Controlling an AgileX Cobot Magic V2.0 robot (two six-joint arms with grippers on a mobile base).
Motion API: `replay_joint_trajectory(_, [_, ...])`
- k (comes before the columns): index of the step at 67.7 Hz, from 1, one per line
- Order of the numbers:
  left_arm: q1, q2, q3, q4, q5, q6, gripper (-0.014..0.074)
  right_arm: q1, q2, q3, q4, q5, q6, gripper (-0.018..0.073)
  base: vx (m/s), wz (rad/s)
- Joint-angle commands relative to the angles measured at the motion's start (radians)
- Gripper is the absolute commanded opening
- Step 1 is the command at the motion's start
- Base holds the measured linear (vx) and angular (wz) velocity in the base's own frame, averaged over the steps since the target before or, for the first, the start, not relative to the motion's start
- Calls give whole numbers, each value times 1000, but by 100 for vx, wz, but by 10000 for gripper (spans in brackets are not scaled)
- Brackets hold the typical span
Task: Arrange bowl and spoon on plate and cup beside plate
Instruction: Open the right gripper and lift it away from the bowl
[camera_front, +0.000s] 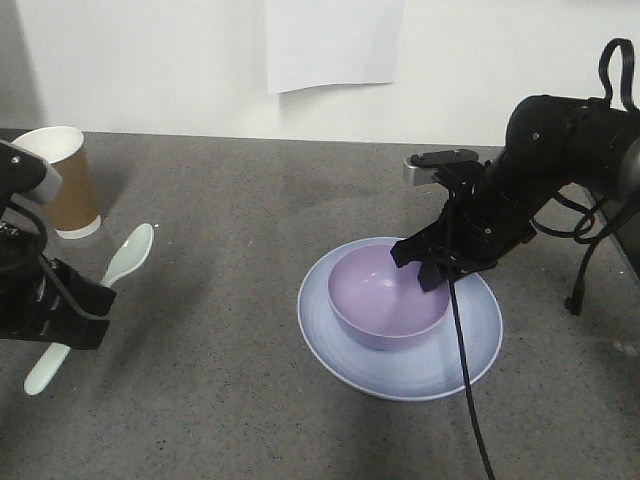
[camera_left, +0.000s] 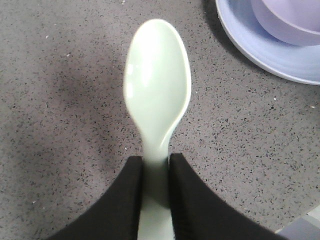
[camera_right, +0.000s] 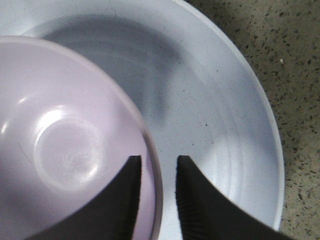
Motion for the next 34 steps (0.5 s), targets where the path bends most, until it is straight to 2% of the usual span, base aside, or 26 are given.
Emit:
replay_joint_trajectory(1, [-6, -20, -25, -23, -50, -1, 77, -6, -50, -31, 4, -21, -3, 324, 0, 0])
replay_joint_trajectory(13, [-6, -20, -25, -23, -50, -1, 77, -6, -104, -31, 4, -13, 7, 402, 0, 0])
replay_joint_trajectory(34, [-6, -20, -25, -23, -50, -1, 77, -5, -320, -23, 42, 41, 6, 393, 0, 0])
